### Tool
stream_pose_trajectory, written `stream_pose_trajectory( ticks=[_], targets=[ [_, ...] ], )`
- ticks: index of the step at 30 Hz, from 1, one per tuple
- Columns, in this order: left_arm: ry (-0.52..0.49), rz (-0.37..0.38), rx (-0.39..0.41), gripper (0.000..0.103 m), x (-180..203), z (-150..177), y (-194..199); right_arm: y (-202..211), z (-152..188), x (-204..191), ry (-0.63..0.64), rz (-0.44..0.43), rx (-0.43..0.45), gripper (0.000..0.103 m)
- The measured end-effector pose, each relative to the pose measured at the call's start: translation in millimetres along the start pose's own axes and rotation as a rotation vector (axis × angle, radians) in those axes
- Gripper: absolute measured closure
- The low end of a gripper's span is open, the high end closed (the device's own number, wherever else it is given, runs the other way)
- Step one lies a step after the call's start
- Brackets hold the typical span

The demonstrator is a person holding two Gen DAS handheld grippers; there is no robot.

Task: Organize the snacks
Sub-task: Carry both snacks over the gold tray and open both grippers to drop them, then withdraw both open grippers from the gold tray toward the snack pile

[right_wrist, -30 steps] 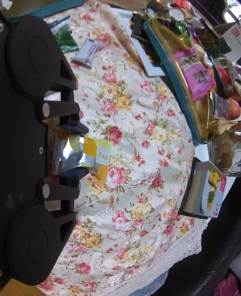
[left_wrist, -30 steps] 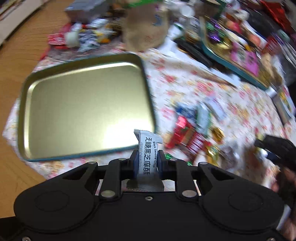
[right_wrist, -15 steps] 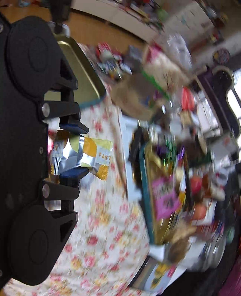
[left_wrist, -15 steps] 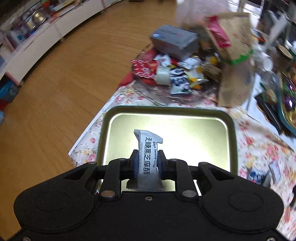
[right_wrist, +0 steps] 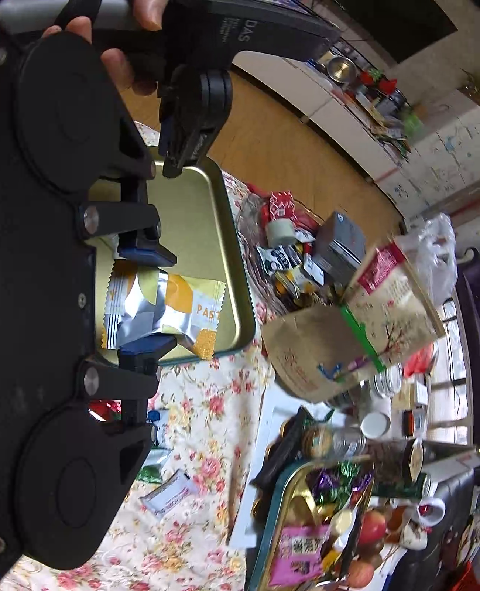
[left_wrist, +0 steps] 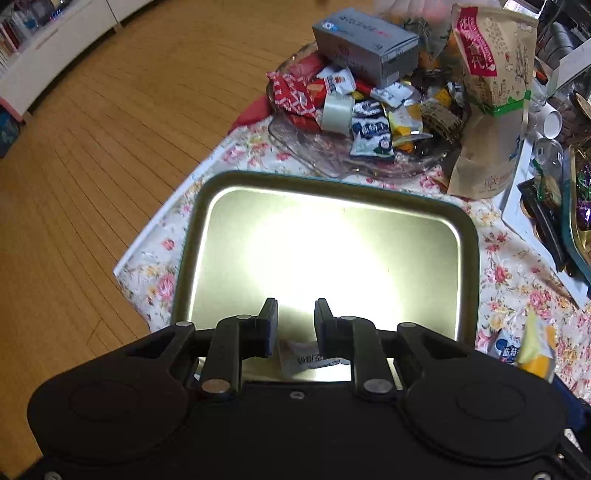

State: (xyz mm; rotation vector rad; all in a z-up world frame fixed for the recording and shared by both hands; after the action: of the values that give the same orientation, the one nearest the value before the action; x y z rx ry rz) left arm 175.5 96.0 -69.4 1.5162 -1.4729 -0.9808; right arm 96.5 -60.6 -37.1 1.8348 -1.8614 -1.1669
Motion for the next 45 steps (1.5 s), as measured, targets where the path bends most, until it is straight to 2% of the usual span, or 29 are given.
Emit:
stream_pose_trajectory(
  ticks=[5, 13, 16, 20, 26, 32, 38, 45],
  targets=[
    [0.024, 0.028, -0.023, 0.074, 5, 3, 0, -16, 6, 0, -0.038, 0.006, -0.056, 0.060],
    [-0.028, 0.012, 0.013, 0.070, 13, 2, 5, -21, 0, -8, 0.046, 0.012, -0.002, 0.056],
    [-0.031, 0.004, 0.015, 0.070, 12, 2, 4, -23, -2, -7, 0.034, 0.004, -0.012, 0.051],
    [-0.026, 0.006, 0.015, 0.070, 10, 2, 4, -20, -4, -1, 0.004, 0.029, 0.034, 0.048],
    [-0.070, -0.015, 0.063, 0.070, 16, 2, 11, -16, -3, 10, 0.009, 0.068, 0.048, 0.048],
    [-0.125, -0.029, 0.125, 0.070, 31, 3, 19, -16, 1, 16, 0.045, 0.071, 0.000, 0.045],
    [-0.168, -0.009, 0.168, 0.068, 51, 10, 24, -10, 4, 23, 0.102, 0.102, 0.007, 0.045],
    [-0.244, 0.046, 0.167, 0.068, 84, 30, 27, -1, 7, 48, 0.079, 0.147, -0.003, 0.046]
  ],
)
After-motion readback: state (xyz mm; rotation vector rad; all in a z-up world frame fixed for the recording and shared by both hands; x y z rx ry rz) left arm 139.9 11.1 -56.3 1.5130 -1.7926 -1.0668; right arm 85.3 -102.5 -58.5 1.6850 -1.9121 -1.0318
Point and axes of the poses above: each gripper's, at about its wrist camera, not at the fingertips, and y roughly against the way its jaws point, x to its right, z to its underside, the point moved 7 cm from there along -y, roughly the way its jaws point, and after that the axes turned 9 degrees about x, right-handed, at the moved point
